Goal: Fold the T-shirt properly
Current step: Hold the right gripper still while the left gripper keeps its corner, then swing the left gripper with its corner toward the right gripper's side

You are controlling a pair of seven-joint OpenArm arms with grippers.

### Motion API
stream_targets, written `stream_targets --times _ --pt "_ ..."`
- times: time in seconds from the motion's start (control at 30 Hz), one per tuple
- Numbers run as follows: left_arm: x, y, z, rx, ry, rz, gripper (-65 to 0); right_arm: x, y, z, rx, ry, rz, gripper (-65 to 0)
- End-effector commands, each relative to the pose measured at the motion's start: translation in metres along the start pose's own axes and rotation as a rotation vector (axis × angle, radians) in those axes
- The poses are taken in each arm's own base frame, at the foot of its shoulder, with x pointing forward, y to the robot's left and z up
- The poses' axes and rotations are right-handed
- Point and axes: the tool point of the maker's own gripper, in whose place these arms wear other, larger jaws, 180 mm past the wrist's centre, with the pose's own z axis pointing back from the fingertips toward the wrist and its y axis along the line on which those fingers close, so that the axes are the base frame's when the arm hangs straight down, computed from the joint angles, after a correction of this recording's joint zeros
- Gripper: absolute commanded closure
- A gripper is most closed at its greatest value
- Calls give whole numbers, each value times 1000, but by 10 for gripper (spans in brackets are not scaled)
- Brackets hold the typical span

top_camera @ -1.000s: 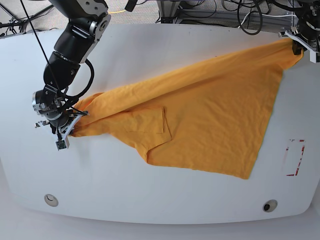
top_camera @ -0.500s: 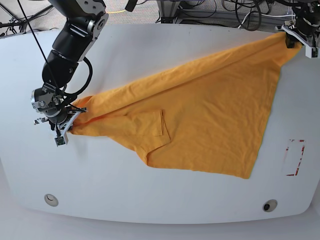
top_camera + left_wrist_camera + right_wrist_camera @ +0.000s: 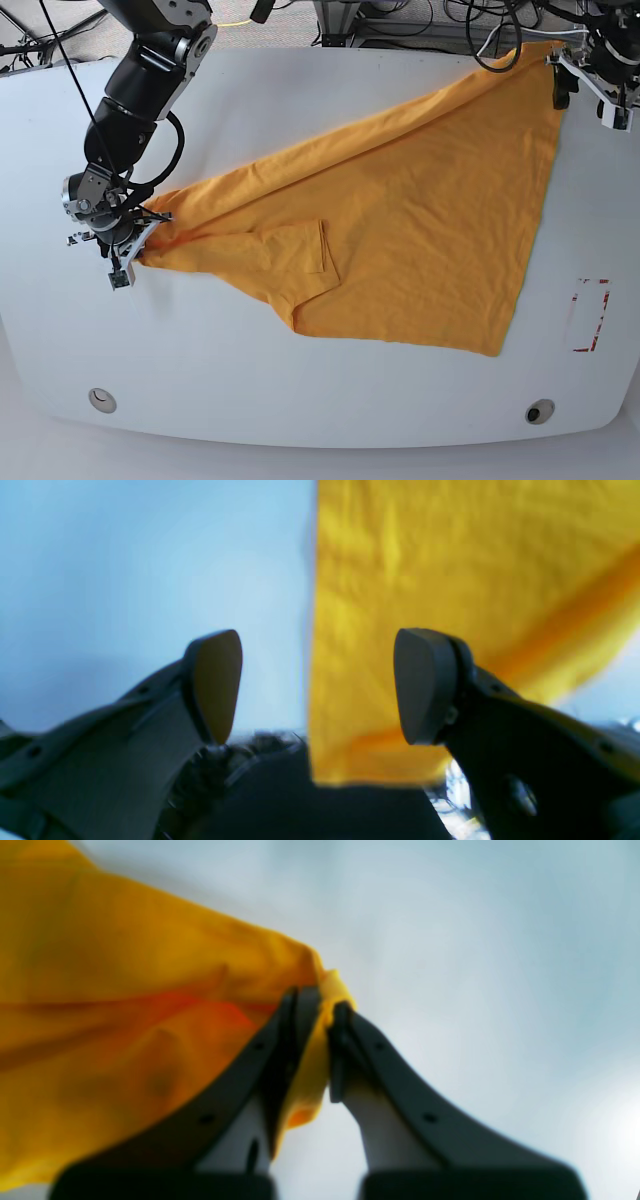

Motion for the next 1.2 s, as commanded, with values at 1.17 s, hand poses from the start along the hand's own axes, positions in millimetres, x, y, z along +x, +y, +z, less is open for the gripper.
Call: stream_targets --times 1.17 --pt "161 -27 -228 -242 -131 237 -447 29 -7 5 -22 -83 -10 0"
